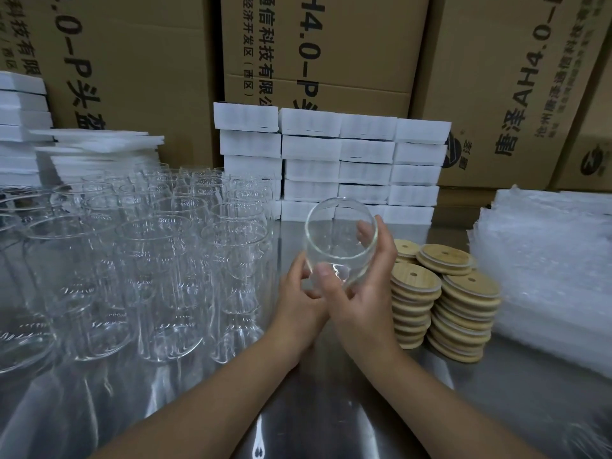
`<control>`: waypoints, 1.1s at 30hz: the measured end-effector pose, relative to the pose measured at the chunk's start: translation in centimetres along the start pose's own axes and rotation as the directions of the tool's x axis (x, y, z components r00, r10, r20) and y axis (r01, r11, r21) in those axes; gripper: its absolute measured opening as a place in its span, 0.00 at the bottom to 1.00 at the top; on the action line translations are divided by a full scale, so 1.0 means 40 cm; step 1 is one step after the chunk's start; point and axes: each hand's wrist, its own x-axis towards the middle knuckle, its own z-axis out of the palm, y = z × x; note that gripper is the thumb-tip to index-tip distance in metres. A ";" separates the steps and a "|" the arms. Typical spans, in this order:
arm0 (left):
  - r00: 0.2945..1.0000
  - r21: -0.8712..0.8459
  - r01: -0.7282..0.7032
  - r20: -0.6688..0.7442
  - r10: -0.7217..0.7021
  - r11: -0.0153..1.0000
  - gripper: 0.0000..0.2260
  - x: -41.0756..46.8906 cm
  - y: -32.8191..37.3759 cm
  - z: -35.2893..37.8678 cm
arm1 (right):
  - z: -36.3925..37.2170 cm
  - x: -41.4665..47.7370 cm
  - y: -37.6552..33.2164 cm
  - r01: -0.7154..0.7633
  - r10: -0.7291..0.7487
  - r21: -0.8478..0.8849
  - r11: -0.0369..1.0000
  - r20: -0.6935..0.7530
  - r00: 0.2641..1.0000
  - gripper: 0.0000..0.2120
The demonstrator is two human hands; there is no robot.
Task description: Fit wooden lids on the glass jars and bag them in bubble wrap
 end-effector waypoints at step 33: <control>0.824 -0.599 0.559 0.480 -0.302 0.574 0.38 0.011 -0.014 0.000 | -0.022 0.010 -0.004 0.219 -0.220 -0.027 0.975 -0.032 0.975 0.13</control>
